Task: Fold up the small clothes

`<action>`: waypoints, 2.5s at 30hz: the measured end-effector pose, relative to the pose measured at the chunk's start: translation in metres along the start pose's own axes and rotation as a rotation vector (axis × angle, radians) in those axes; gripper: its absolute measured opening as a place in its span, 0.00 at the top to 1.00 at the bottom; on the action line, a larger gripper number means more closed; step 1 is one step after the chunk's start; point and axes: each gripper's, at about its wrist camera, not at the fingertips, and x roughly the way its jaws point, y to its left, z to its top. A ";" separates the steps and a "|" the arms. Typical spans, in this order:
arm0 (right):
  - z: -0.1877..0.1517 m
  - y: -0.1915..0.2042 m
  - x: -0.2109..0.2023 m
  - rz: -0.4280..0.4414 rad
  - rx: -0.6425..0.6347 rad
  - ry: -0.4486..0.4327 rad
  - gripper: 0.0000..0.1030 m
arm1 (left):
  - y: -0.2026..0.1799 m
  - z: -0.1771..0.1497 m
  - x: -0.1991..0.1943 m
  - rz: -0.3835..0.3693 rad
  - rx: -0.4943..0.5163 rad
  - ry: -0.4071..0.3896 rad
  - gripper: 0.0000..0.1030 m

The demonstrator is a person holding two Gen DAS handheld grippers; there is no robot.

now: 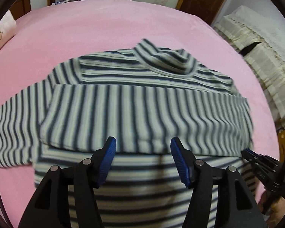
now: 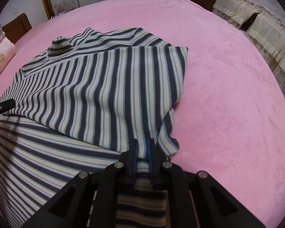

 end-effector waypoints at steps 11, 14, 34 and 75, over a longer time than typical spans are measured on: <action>-0.002 0.004 0.000 0.005 0.007 -0.007 0.92 | -0.032 0.003 0.029 -0.075 -0.084 0.011 0.44; -0.005 0.002 -0.001 0.015 0.006 -0.007 0.92 | -0.037 -0.001 0.046 -0.043 -0.076 0.071 0.44; -0.014 0.020 -0.038 0.061 -0.001 -0.035 0.89 | -0.059 -0.065 -0.006 0.034 0.080 0.065 0.44; -0.001 0.178 -0.019 0.141 -0.153 0.047 0.88 | 0.100 -0.114 -0.129 0.127 -0.207 0.023 0.43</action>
